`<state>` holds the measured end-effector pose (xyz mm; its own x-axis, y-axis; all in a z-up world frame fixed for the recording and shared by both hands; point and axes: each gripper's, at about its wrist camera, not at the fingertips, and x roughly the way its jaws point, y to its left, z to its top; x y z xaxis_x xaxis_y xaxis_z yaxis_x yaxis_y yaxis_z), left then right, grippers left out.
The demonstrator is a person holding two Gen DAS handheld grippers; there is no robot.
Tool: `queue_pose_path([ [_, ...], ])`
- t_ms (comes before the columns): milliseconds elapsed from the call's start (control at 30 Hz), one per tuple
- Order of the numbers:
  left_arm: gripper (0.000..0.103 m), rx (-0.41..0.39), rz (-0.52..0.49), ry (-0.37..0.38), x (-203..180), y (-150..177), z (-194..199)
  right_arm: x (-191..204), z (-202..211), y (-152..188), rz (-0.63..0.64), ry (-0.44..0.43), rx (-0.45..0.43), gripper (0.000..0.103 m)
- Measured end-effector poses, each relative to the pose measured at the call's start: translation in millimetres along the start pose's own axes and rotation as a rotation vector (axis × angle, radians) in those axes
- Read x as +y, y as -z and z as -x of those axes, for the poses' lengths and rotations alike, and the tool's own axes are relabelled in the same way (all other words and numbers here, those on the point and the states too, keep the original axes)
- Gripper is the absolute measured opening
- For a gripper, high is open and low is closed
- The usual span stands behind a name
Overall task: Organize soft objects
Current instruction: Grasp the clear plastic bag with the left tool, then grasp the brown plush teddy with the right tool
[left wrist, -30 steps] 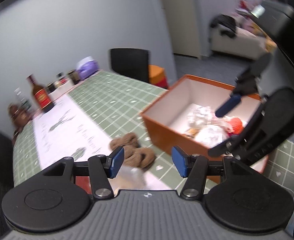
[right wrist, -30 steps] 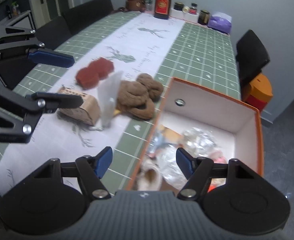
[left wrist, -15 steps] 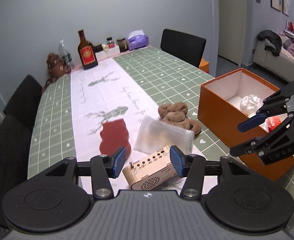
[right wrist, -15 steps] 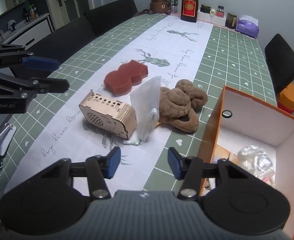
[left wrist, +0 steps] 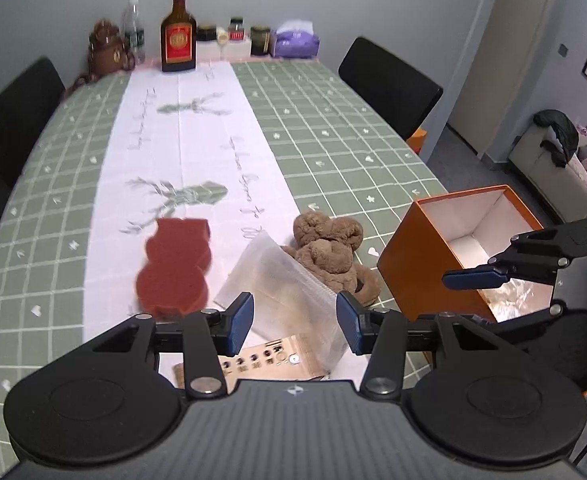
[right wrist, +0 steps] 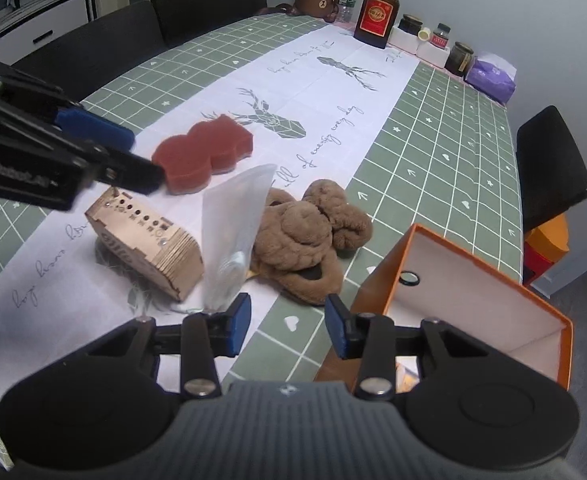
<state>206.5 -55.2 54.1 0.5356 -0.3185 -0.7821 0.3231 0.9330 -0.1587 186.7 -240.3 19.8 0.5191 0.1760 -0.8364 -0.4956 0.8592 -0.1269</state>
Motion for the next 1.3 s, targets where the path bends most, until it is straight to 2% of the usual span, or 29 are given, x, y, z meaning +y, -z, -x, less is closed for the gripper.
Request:
queue_pose_path([
  [133,0.057,0.075,0.067,0.016,-0.5,-13.0,-32.2,-3.9,-16.8,-8.9,0.052,0.002,0.01,0.04],
  [267,0.057,0.125,0.107,-0.005,-2.8,-22.1,-60.6,-3.1,-35.9,-14.2,0.101,0.002,0.026,0.041],
  [400,0.056,0.177,0.118,-0.038,-3.6,-25.2,-87.4,-7.4,-50.5,-17.6,0.089,-0.02,0.026,0.042],
  [467,0.053,0.2,0.109,-0.065,-3.5,-23.6,-98.6,-8.4,-56.1,-19.1,0.088,-0.024,0.03,0.042],
  [533,0.045,0.214,0.109,-0.078,-1.7,-21.6,-107.2,-8.4,-60.5,-20.7,0.092,-0.026,0.033,0.045],
  [667,0.03,0.243,0.131,-0.052,4.1,-19.2,-116.5,-8.7,-64.5,-22.3,0.103,-0.027,0.027,0.048],
  [767,0.028,0.252,0.134,-0.049,5.7,-18.2,-120.3,-8.8,-68.1,-24.9,0.098,-0.048,0.025,0.05],
  [800,0.023,0.252,0.141,-0.043,6.3,-17.8,-121.4,-7.9,-69.8,-26.0,0.101,-0.052,0.025,0.05],
  [833,0.008,0.249,0.147,-0.034,7.0,-17.2,-122.5,-6.7,-71.9,-27.0,0.104,-0.053,0.026,0.05],
  [900,0.0,0.244,0.156,-0.038,8.8,-16.5,-122.1,-4.6,-76.1,-29.0,0.109,-0.052,0.031,0.05],
  [967,0.0,0.224,0.134,-0.051,10.1,-17.5,-115.8,-4.4,-77.4,-30.0,0.104,-0.047,0.03,0.056],
  [1100,0.0,0.188,0.092,-0.068,15.2,-25.1,-98.2,-7.6,-75.7,-35.7,0.067,-0.036,0.016,0.059],
  [1167,0.0,0.182,0.069,-0.085,17.6,-28.1,-94.2,-7.9,-76.2,-41.5,0.045,-0.039,0.008,0.065],
  [1300,0.0,0.181,0.066,-0.098,26.7,-27.4,-93.9,-2.4,-89.9,-50.9,0.029,-0.02,0.024,0.067],
])
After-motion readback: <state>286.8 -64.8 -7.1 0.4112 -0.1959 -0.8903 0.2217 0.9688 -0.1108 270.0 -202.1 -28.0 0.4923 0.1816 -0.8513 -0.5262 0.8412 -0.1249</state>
